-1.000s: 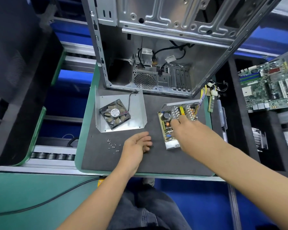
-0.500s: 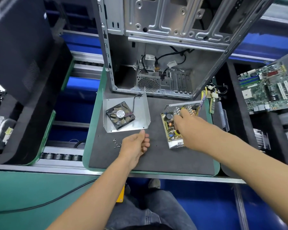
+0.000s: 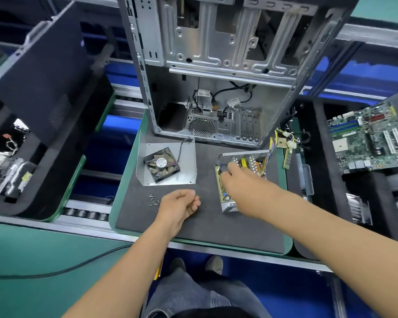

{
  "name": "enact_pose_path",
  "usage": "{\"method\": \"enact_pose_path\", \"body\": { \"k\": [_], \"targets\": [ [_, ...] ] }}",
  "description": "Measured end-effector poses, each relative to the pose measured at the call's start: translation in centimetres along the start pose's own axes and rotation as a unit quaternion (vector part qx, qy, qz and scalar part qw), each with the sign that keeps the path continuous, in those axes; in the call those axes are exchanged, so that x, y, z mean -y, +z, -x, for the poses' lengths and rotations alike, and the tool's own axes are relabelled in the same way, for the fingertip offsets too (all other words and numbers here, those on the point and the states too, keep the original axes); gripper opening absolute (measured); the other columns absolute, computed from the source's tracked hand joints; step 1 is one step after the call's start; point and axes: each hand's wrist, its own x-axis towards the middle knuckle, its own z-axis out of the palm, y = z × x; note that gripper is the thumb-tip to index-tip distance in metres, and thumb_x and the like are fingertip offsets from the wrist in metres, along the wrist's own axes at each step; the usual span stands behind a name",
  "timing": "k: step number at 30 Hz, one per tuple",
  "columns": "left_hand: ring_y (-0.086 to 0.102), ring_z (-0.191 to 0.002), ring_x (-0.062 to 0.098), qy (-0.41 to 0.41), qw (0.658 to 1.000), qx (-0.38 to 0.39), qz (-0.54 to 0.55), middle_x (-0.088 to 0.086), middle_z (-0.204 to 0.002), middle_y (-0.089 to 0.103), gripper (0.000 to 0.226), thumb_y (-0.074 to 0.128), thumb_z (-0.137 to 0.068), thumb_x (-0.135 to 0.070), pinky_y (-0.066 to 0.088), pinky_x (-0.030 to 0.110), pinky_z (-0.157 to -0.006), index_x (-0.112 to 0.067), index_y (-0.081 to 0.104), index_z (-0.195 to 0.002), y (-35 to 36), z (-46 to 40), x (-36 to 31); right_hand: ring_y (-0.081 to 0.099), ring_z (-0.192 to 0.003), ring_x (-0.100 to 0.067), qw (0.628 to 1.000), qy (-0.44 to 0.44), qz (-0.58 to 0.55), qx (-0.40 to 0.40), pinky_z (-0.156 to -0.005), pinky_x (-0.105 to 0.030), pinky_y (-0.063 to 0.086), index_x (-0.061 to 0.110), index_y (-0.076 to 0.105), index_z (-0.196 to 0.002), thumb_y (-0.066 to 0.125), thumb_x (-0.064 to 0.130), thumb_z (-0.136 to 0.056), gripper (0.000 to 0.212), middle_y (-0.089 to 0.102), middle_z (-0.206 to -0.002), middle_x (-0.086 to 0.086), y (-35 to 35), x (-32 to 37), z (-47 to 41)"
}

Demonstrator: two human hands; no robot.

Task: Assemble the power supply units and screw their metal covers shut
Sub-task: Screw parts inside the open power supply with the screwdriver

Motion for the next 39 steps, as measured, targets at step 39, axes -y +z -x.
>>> {"method": "enact_pose_path", "body": {
  "k": [39],
  "targets": [
    [0.074, -0.074, 0.020, -0.053, 0.991, 0.112, 0.052, 0.013, -0.080, 0.074, 0.008, 0.065, -0.092, 0.000, 0.058, 0.023, -0.067, 0.005, 0.069, -0.097, 0.4, -3.5, 1.3, 0.063, -0.095, -0.031, 0.996, 0.081, -0.038, -0.019, -0.073, -0.035, 0.046, 0.012, 0.047, -0.124, 0.054, 0.016, -0.099, 0.026, 0.054, -0.113, -0.008, 1.3, -0.7, -0.2]
  ]
}}
